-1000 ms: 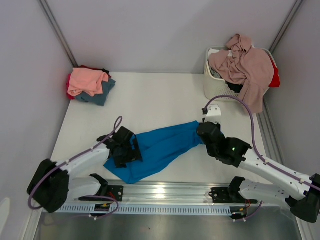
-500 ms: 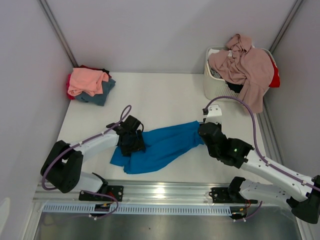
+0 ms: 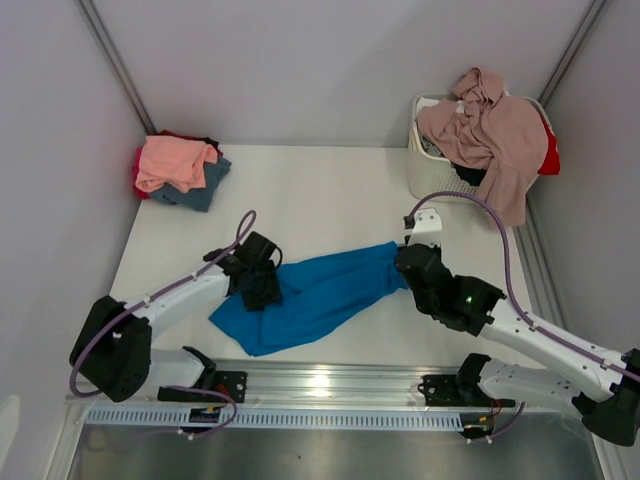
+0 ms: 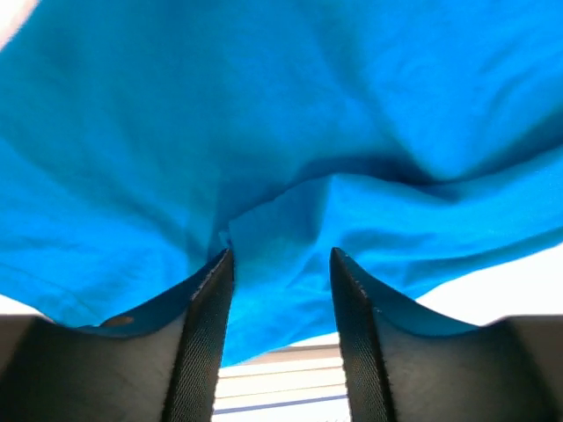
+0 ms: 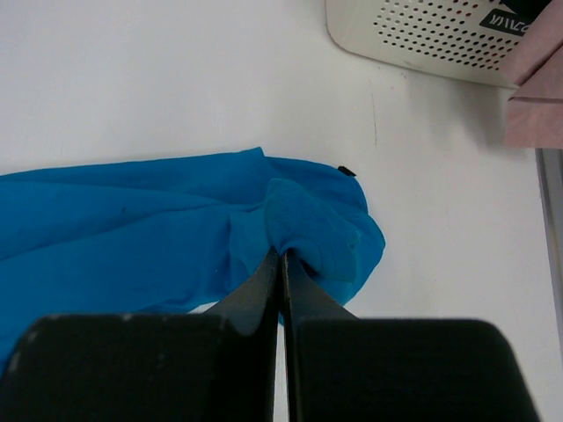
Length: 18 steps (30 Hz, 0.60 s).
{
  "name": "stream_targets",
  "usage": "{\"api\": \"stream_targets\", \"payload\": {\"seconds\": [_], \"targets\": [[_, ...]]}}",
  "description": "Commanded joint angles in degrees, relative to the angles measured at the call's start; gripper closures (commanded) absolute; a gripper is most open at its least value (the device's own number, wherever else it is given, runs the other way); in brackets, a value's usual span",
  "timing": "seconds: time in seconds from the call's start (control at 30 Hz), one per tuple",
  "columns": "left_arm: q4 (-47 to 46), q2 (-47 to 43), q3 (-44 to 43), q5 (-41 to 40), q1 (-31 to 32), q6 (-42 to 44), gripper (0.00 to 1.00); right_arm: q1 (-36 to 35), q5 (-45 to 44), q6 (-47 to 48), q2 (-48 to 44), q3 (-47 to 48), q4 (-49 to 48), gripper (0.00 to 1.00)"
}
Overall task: Fold and stack the t-shirts
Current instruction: Flatten out the tshirt
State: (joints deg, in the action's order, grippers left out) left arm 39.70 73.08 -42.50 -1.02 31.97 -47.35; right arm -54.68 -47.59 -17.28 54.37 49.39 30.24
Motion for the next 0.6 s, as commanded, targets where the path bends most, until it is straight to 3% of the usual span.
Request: {"api": "stream_targets", "payload": {"seconds": [0.0, 0.27, 0.37, 0.4, 0.43, 0.57], "targets": [[-2.69, 4.68, -0.39, 2.67, -0.15, 1.47, 0.53, -0.34, -1.97, 0.05, 0.39, 0.18, -2.29, 1.00], [-4.90, 11.12, -1.53, 3.91, -0.06, 3.67, 0.66, -0.34, -2.50, -1.27, -0.49, 0.45, -0.98, 1.00], [-4.90, 11.56, -2.41, 4.44, -0.06, 4.02, 0.81, -0.43, -2.59, -1.97, -0.67, 0.36, -0.45, 1.00], [-4.72, 10.69, -2.67, 4.27, -0.06, 4.20, 0.94, -0.43, -2.59, -2.23, -0.75, 0.36, -0.36, 1.00], [-3.68, 9.90, -3.89, 3.75, -0.06, 4.37, 1.00, -0.43, -2.59, -2.41, -0.76, 0.27, -0.27, 1.00], [1.84, 4.37, -9.69, -3.19, -0.15, 6.74, 0.99, -0.52, -2.59, -2.76, -0.67, 0.01, -0.27, 1.00]]}}
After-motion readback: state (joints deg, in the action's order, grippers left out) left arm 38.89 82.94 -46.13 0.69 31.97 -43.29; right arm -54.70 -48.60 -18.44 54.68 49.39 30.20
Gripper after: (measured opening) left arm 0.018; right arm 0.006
